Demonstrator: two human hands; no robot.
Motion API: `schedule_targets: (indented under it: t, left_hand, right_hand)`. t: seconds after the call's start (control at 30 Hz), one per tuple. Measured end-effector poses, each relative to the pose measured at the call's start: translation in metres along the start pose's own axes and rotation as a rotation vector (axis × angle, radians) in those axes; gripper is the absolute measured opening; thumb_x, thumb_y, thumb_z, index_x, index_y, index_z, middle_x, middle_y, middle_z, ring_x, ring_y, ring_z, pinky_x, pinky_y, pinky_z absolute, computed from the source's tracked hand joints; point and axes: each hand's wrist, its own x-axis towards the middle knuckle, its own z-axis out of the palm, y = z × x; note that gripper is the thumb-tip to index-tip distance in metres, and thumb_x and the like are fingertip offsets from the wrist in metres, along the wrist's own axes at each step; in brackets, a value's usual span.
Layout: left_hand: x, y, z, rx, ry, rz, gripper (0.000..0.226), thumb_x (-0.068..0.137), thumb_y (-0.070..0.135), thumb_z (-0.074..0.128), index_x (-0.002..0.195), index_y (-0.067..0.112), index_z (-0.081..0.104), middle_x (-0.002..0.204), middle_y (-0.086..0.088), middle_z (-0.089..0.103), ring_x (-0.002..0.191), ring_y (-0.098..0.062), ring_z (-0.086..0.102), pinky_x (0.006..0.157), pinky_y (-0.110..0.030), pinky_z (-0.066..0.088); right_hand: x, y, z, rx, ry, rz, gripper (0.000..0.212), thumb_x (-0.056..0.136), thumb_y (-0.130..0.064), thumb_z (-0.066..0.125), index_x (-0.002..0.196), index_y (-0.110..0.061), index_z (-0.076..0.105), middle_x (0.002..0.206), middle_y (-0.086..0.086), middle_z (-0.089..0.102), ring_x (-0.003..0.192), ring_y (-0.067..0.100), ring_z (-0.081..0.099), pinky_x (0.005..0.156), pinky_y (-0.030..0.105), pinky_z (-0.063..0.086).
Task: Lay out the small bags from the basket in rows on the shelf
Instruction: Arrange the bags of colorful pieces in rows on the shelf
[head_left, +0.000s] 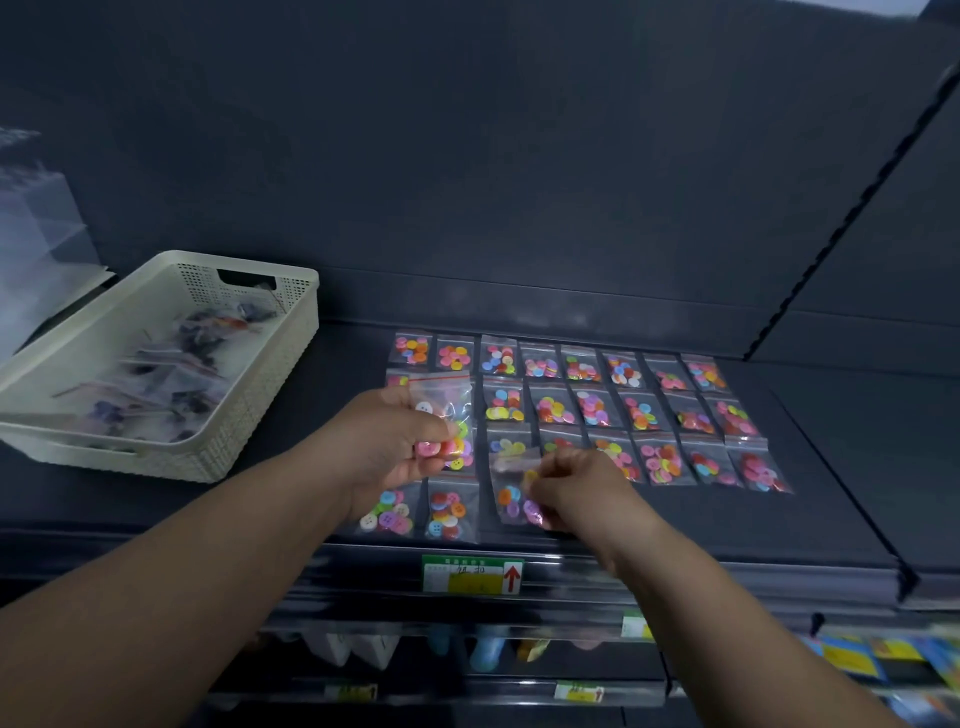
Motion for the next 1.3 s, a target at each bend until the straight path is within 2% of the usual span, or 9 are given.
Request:
schedule_targets:
  t: [0.17,0.43,0.6,0.73,0.8,0.9,0.97,1.17,1.3]
  left_hand:
    - [-0.003,-0.001,-0.001,0.043,-0.020,-0.009,0.017,0.080,-0.002,0.067,0.091,0.008,0.060,0.079,-0.009,0.065,0.068,-0.016,0.063,0.050,-0.020,0.052]
    - [-0.007,-0.004,-0.004,0.124,-0.039,0.000,0.015,0.080,0.002,0.069,0.090,0.010,0.062,0.068,-0.004,0.065,0.067,-0.014,0.063,0.056,-0.023,0.050]
    - [-0.011,-0.005,-0.001,0.167,-0.048,0.031,0.020,0.079,0.003,0.070,0.098,0.008,0.065,0.082,-0.007,0.069,0.073,-0.014,0.064,0.059,-0.022,0.048]
    - [-0.013,-0.006,0.003,0.184,-0.044,0.067,0.020,0.079,0.004,0.071,0.098,0.008,0.065,0.089,-0.008,0.070,0.079,-0.017,0.066,0.060,-0.024,0.048]
    - [-0.012,-0.007,0.005,0.195,-0.037,0.091,0.020,0.077,0.004,0.073,0.096,0.006,0.065,0.087,-0.008,0.070,0.079,-0.017,0.067,0.064,-0.025,0.052]
    - [-0.013,-0.008,0.015,0.186,-0.049,0.153,0.014,0.076,0.005,0.074,0.083,0.012,0.064,0.079,-0.003,0.067,0.078,-0.018,0.066,0.075,-0.032,0.056]
    - [-0.015,-0.008,0.025,0.207,-0.073,0.205,0.017,0.076,0.006,0.075,0.076,0.015,0.060,0.075,-0.001,0.067,0.075,-0.017,0.065,0.074,-0.032,0.055]
    - [-0.021,-0.012,0.048,0.405,-0.140,0.294,0.024,0.080,0.019,0.073,0.098,0.017,0.057,0.090,0.000,0.067,0.073,-0.006,0.065,0.058,-0.018,0.050]
    - [-0.012,-0.028,0.045,0.770,-0.120,0.398,0.019,0.089,0.026,0.062,0.108,0.024,0.058,0.104,0.010,0.063,0.095,-0.004,0.059,0.070,-0.017,0.046]
  right_hand:
    - [0.003,0.007,0.001,-0.495,0.123,-0.148,0.013,0.078,-0.012,0.067,0.070,-0.016,0.057,0.066,0.003,0.064,0.063,0.019,0.059,0.060,0.031,0.050]
    - [0.003,0.005,0.000,-0.551,0.050,-0.138,0.018,0.076,-0.017,0.074,0.087,-0.019,0.060,0.079,0.002,0.067,0.074,0.017,0.064,0.067,0.031,0.052]
    - [0.004,0.004,0.000,-0.622,0.045,-0.134,0.025,0.076,-0.022,0.075,0.091,-0.022,0.056,0.082,-0.004,0.063,0.074,0.011,0.060,0.060,0.024,0.048]
    - [-0.006,-0.003,-0.006,-0.548,0.092,-0.144,0.030,0.077,-0.032,0.074,0.097,-0.021,0.054,0.086,-0.004,0.060,0.079,0.013,0.059,0.063,0.027,0.045]
    - [-0.014,-0.013,-0.010,-0.342,0.100,-0.190,0.023,0.082,-0.035,0.069,0.092,-0.018,0.057,0.083,-0.003,0.063,0.078,0.014,0.058,0.063,0.027,0.044]
    - [-0.026,-0.030,-0.008,0.156,-0.138,-0.136,0.018,0.086,-0.032,0.064,0.083,-0.014,0.061,0.067,-0.005,0.063,0.065,0.012,0.056,0.061,0.026,0.044]
    - [-0.028,-0.034,-0.006,0.310,-0.229,-0.143,0.012,0.086,-0.024,0.064,0.079,-0.014,0.061,0.065,0.001,0.060,0.059,0.011,0.052,0.056,0.024,0.041]
    - [-0.019,-0.023,-0.033,0.201,-0.092,-0.187,0.027,0.087,-0.008,0.063,0.062,-0.017,0.060,0.058,-0.001,0.059,0.050,0.008,0.050,0.047,0.019,0.041]
    - [-0.012,-0.005,-0.053,-0.007,-0.013,-0.108,0.019,0.088,-0.008,0.062,0.070,-0.014,0.060,0.058,0.003,0.057,0.050,0.010,0.048,0.046,0.019,0.041]
